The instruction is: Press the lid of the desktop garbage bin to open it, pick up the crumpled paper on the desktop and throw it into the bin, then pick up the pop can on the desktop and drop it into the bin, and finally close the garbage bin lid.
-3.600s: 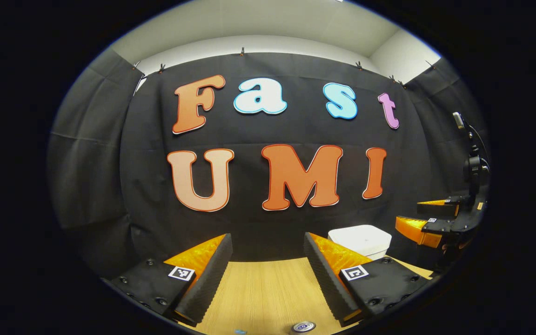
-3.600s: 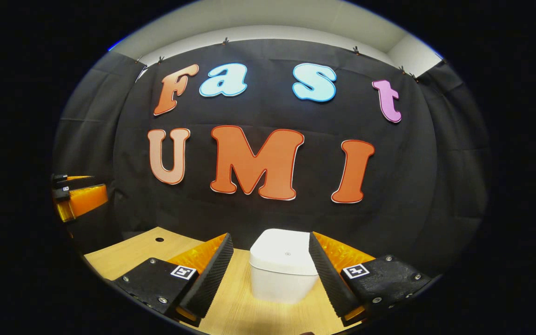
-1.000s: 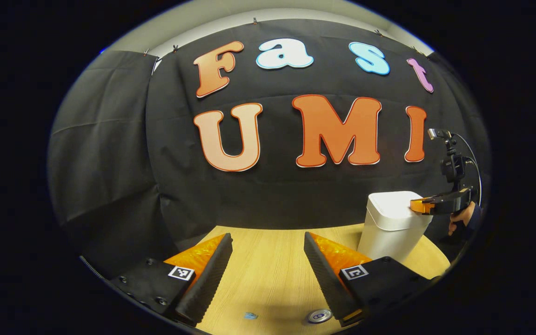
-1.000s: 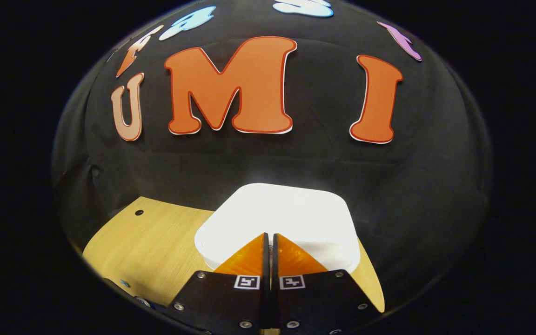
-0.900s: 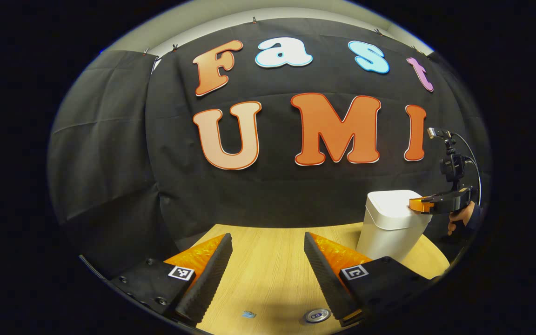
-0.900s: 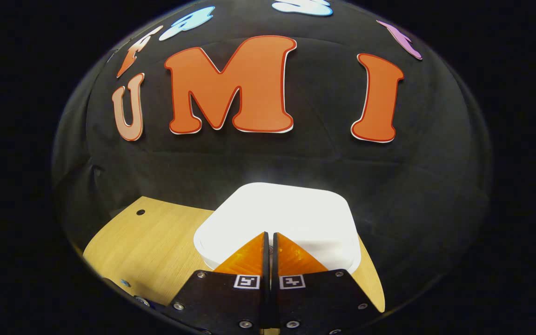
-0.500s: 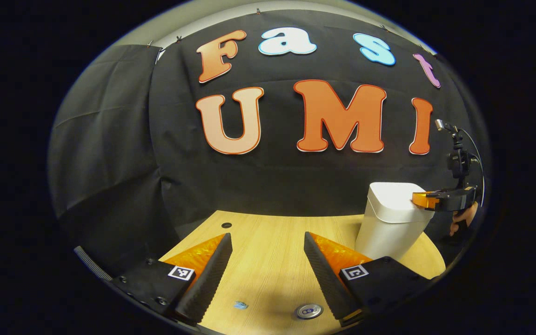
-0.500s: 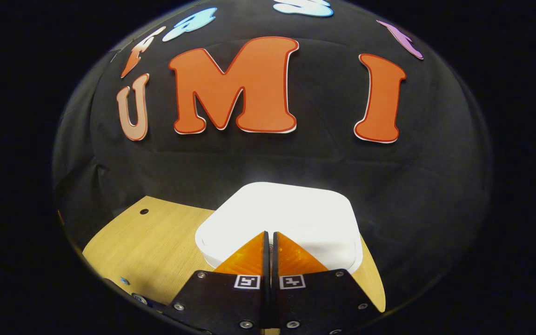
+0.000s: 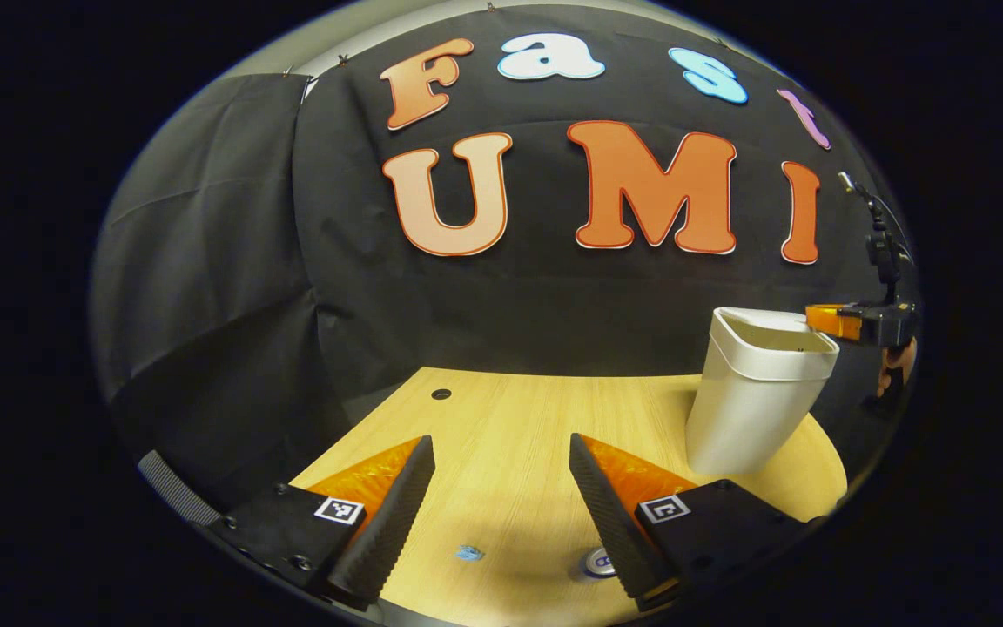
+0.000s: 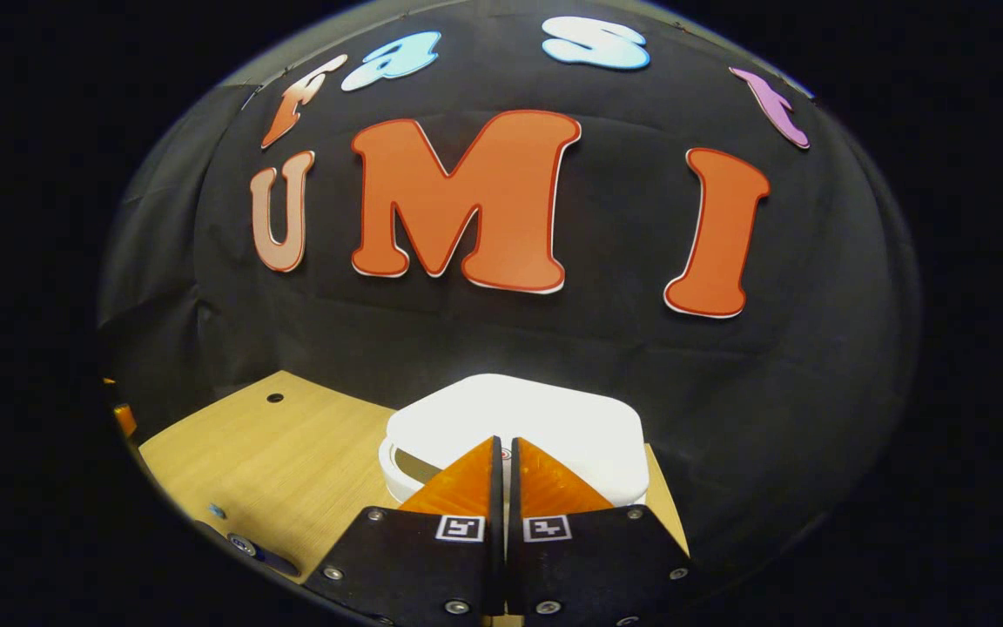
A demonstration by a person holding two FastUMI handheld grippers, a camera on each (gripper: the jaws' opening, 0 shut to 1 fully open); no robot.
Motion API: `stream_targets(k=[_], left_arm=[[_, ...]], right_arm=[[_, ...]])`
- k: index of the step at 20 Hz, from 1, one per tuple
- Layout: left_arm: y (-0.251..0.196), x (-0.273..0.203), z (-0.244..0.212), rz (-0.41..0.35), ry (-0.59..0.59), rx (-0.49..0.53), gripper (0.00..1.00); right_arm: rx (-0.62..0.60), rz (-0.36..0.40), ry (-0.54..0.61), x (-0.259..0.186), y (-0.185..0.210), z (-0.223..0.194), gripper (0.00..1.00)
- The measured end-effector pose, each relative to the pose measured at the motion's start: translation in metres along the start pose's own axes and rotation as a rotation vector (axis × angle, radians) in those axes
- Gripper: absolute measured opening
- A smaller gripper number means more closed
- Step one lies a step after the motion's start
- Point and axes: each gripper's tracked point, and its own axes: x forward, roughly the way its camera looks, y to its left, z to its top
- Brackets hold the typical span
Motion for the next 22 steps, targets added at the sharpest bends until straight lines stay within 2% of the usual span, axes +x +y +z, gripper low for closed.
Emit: stream_targets(k=[7,14,16,19,22], left_arm=[[0.047,0.008,-0.022,-0.014,0.04,0.004,0.99],[0.059,0.026,-0.066,-0.087,0.138,0.017,0.99],[0.058,0.03,-0.079,-0.115,0.168,0.024,0.99],[0.057,0.036,-0.101,-0.154,0.224,0.045,0.99],[0.056,0.04,-0.117,-0.187,0.278,0.055,0.99]], right_arm=[[-0.044,-0.042,-0.012,-0.017,0.01,0.012,0.04],[-0.056,-0.04,0.0,-0.037,0.039,0.008,0.1],[-0.054,-0.044,0.007,-0.043,0.046,0.005,0.16],[-0.039,-0.034,0.037,-0.051,0.059,-0.008,0.37],[-0.047,-0.022,0.062,-0.061,0.072,-0.022,0.49]])
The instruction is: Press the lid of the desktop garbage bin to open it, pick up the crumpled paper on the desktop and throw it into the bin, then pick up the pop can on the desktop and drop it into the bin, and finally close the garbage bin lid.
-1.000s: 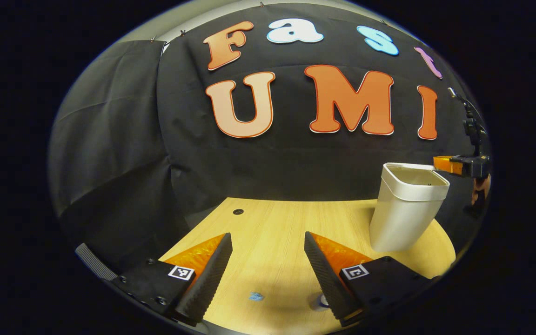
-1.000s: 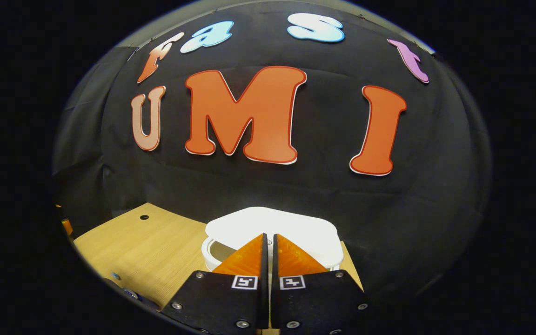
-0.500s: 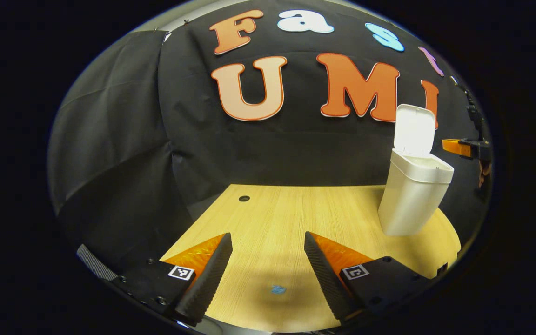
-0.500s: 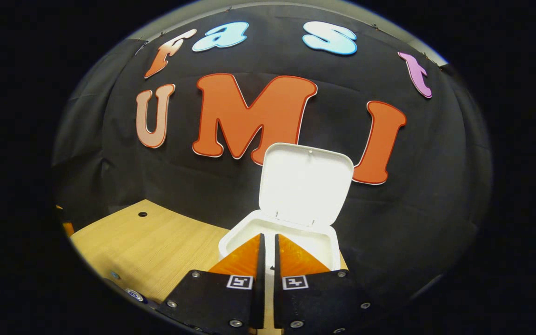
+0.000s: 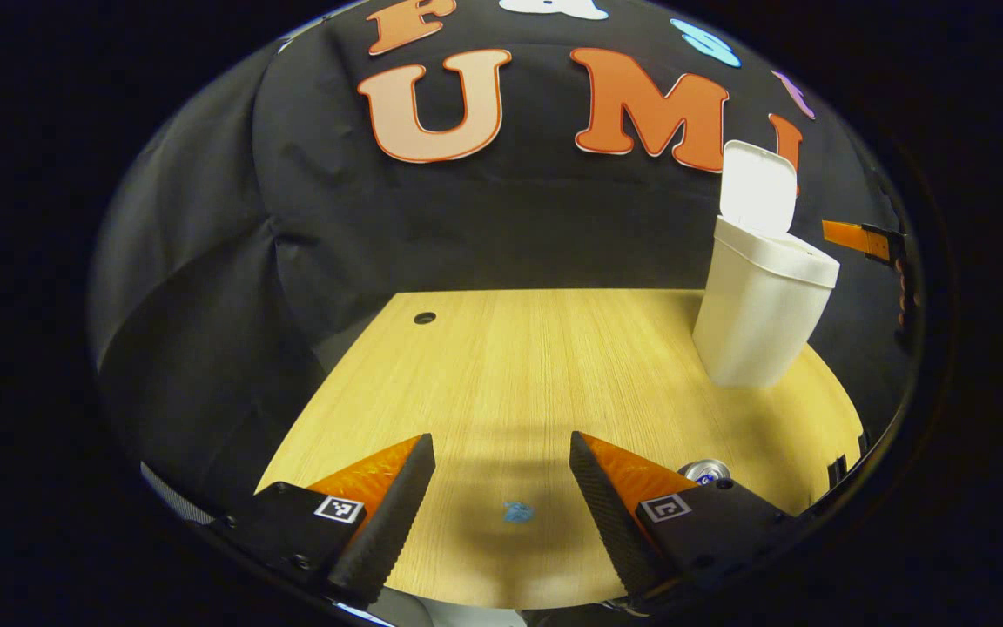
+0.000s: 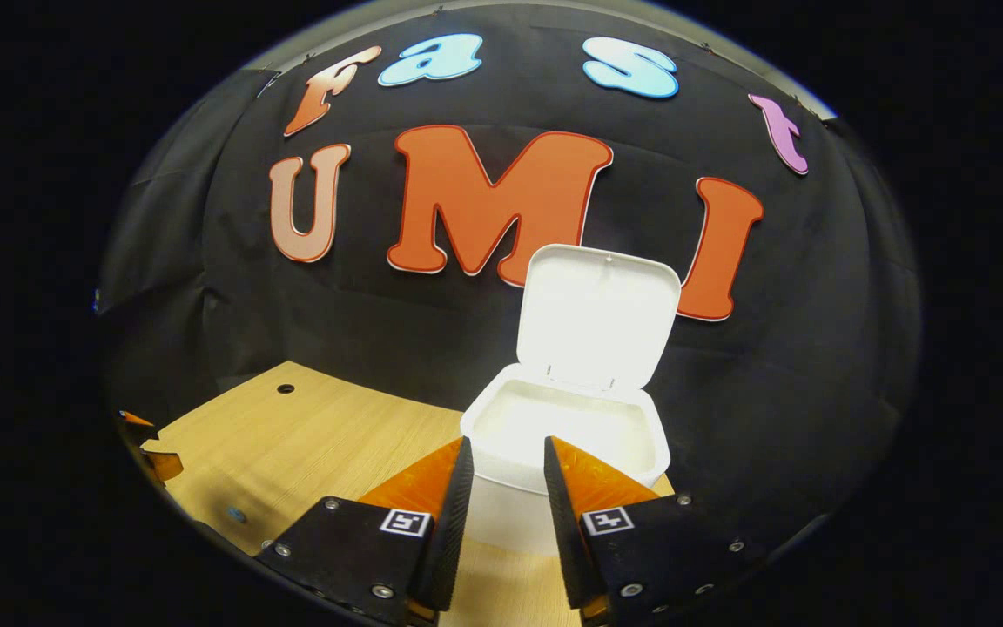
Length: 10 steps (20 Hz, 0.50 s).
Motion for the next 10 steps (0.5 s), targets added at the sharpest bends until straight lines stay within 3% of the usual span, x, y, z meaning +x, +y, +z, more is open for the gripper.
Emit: stream_targets(k=[7,10], left_arm=[[-0.003,0.03,-0.034,-0.075,0.121,0.013,0.99],[-0.001,0.044,-0.052,-0.101,0.172,0.019,1.0]], right_arm=[[-0.006,0.049,0.043,-0.018,0.039,-0.029,0.79],[-0.027,0.08,0.06,-0.025,0.06,-0.041,0.86]])
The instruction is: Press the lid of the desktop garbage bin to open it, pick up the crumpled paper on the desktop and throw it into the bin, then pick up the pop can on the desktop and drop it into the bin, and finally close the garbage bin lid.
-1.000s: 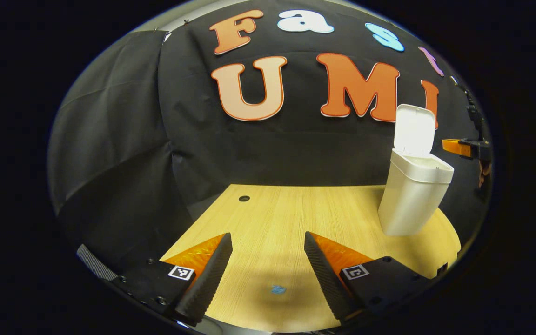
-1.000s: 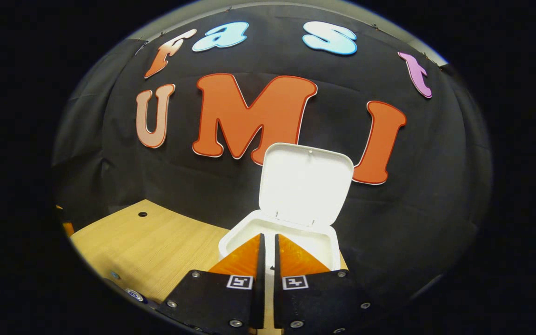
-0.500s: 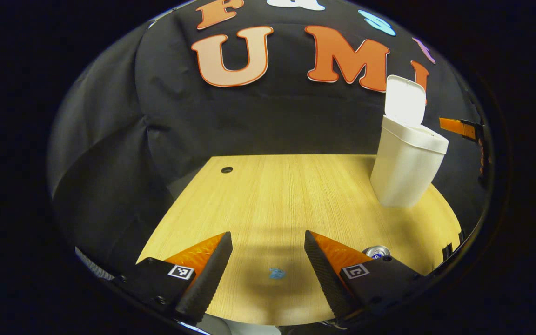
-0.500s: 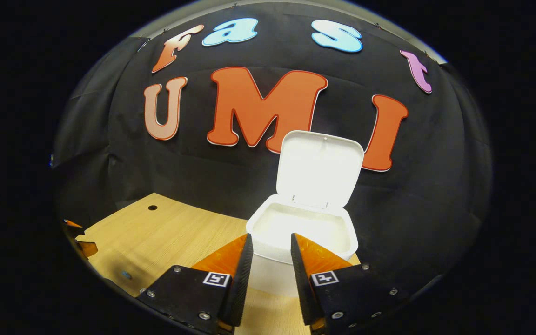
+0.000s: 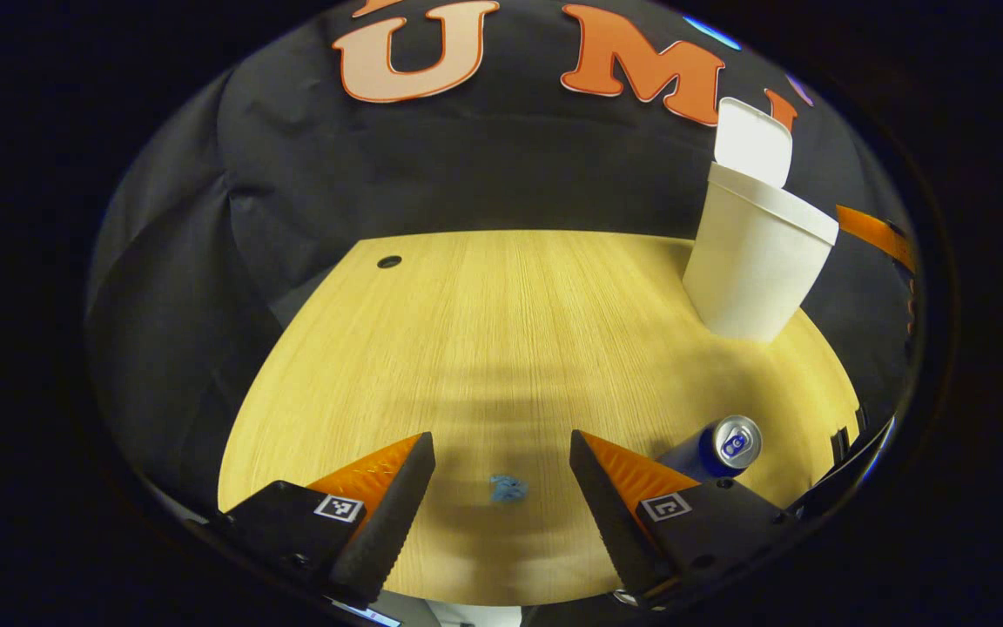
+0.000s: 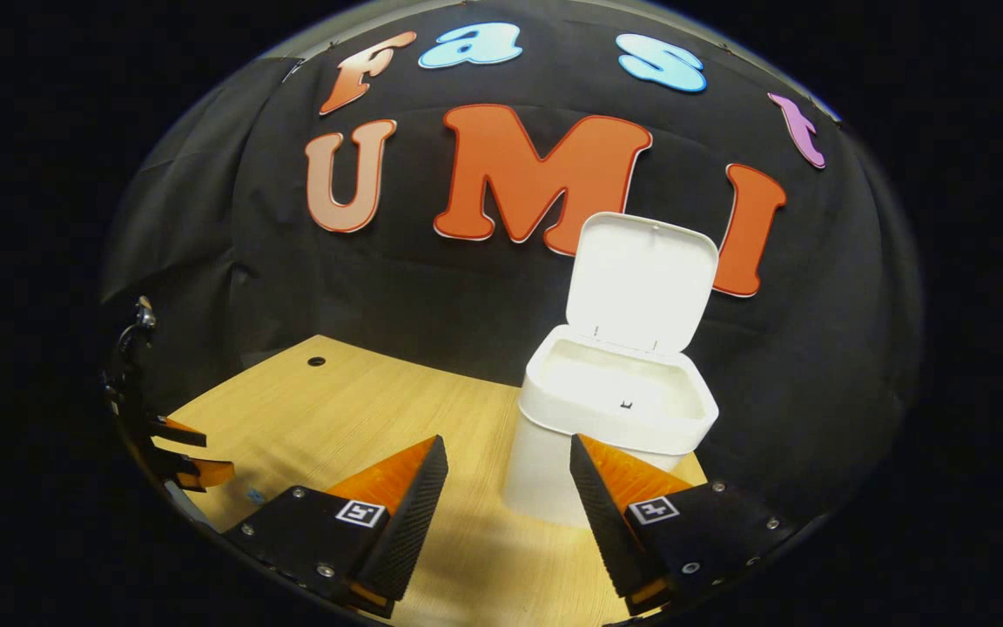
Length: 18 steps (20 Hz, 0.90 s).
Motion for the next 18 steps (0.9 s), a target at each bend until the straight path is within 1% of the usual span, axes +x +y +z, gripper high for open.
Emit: stream_targets(k=[3,7,10,11,13,14,15,16,17,18], left_arm=[[-0.004,0.019,-0.016,-0.03,0.05,0.018,1.0],[-0.005,0.04,-0.037,-0.071,0.122,0.029,1.0],[-0.007,0.052,-0.055,-0.099,0.161,0.044,1.0],[-0.007,0.058,-0.059,-0.109,0.171,0.047,0.99],[-0.005,0.066,-0.064,-0.118,0.195,0.059,0.91],[-0.004,0.07,-0.065,-0.123,0.211,0.069,0.89],[-0.003,0.073,-0.065,-0.124,0.224,0.08,0.89],[-0.001,0.077,-0.063,-0.127,0.235,0.088,0.92],[0.0,0.079,-0.06,-0.127,0.245,0.096,0.92],[0.0,0.082,-0.056,-0.134,0.251,0.099,0.89]], right_arm=[[-0.003,0.015,0.03,-0.004,0.017,-0.015,0.91],[0.005,0.027,0.073,-0.007,0.035,-0.034,0.93],[-0.001,0.016,0.105,-0.01,0.04,-0.051,0.93],[0.005,0.012,0.115,-0.012,0.041,-0.055,0.94],[0.021,0.003,0.13,-0.015,0.043,-0.064,0.94],[0.03,0.001,0.137,-0.017,0.044,-0.068,0.94],[0.037,-0.005,0.144,-0.018,0.043,-0.071,0.94],[0.041,-0.009,0.154,-0.019,0.044,-0.076,0.94],[0.042,-0.014,0.165,-0.021,0.045,-0.081,0.94],[0.045,-0.016,0.173,-0.022,0.045,-0.085,0.94]])
